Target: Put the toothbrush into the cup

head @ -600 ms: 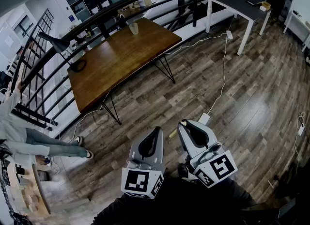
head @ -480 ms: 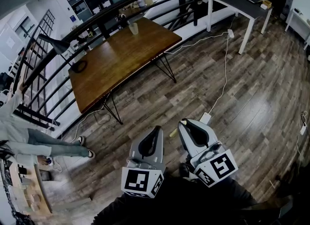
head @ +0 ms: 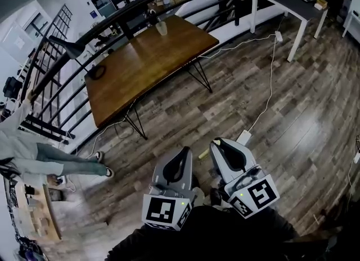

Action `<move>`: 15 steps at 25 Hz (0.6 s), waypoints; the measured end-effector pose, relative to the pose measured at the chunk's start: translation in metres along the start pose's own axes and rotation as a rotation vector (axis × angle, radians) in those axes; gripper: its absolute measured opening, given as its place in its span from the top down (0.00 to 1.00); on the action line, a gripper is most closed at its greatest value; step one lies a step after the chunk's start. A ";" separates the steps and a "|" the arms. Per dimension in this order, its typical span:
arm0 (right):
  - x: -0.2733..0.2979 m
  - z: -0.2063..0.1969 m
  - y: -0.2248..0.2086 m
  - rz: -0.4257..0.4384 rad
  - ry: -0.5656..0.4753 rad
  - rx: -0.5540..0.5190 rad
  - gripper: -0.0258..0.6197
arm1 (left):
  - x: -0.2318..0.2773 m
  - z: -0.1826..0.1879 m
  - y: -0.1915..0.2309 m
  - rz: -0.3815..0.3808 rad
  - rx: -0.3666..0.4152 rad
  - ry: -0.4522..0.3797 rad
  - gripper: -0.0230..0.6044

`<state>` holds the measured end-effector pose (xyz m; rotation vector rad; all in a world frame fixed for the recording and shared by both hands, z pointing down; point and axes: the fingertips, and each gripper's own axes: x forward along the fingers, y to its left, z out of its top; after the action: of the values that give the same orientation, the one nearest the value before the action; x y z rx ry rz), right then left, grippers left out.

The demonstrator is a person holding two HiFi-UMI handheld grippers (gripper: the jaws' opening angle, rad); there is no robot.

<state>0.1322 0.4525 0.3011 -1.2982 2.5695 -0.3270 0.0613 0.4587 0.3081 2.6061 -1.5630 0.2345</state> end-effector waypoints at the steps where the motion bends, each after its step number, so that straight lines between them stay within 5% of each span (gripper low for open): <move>1: 0.005 -0.002 -0.003 0.000 0.005 0.002 0.89 | 0.005 -0.001 0.004 0.000 -0.003 0.001 0.95; 15: 0.115 -0.009 -0.038 -0.004 0.055 -0.032 0.89 | 0.088 0.009 0.088 -0.015 -0.067 -0.027 0.95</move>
<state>0.0919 0.3381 0.3082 -1.3236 2.6281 -0.3289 0.0249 0.3395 0.3152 2.5799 -1.5320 0.1437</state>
